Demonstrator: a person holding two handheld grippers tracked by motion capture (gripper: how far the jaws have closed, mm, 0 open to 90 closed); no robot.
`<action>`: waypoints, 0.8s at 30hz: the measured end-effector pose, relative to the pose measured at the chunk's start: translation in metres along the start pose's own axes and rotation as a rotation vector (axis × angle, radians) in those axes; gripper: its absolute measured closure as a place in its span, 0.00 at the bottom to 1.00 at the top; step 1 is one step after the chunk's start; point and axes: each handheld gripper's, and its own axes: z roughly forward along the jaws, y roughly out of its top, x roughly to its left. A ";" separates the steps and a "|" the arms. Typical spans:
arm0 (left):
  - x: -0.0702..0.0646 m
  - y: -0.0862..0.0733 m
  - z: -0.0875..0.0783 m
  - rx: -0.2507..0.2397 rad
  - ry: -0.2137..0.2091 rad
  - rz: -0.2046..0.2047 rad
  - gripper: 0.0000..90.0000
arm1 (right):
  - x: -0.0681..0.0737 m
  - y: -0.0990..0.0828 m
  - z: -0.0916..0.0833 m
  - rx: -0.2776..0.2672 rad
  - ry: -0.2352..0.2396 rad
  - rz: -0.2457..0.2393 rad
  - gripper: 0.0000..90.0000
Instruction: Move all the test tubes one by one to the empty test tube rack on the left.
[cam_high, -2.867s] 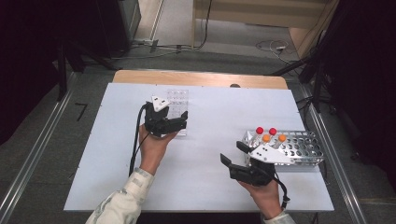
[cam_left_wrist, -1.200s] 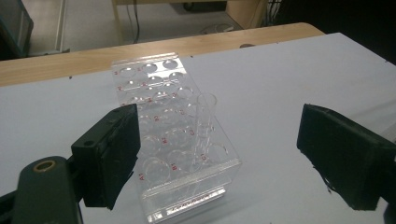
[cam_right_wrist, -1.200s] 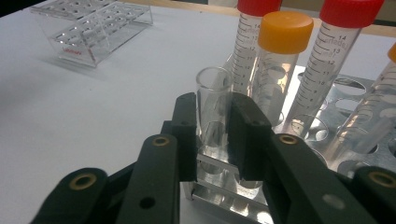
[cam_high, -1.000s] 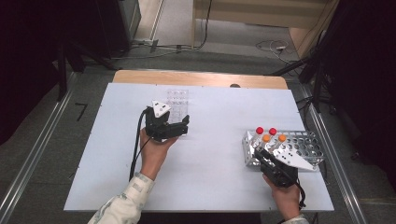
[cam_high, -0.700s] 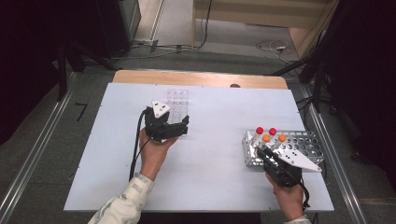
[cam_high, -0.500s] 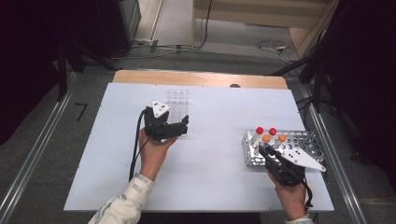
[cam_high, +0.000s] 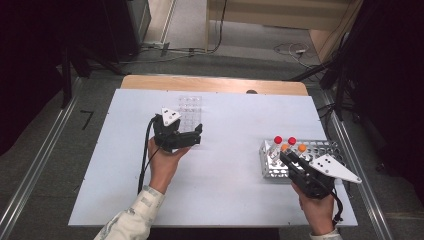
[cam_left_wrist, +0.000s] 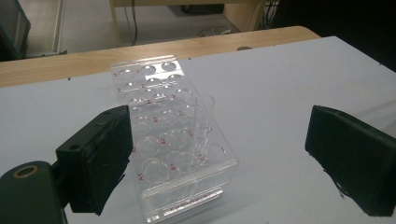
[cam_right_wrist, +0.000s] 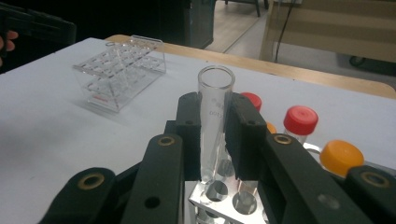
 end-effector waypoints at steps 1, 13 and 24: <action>0.000 0.000 0.000 0.001 -0.003 0.000 0.09 | 0.001 0.002 0.000 -0.004 0.005 -0.003 0.82; -0.001 -0.001 -0.001 -0.008 -0.022 -0.002 0.08 | 0.025 0.015 0.022 -0.003 0.073 -0.018 0.82; -0.002 -0.001 -0.002 -0.003 -0.041 -0.002 0.08 | 0.055 0.016 0.060 0.046 0.134 -0.056 0.82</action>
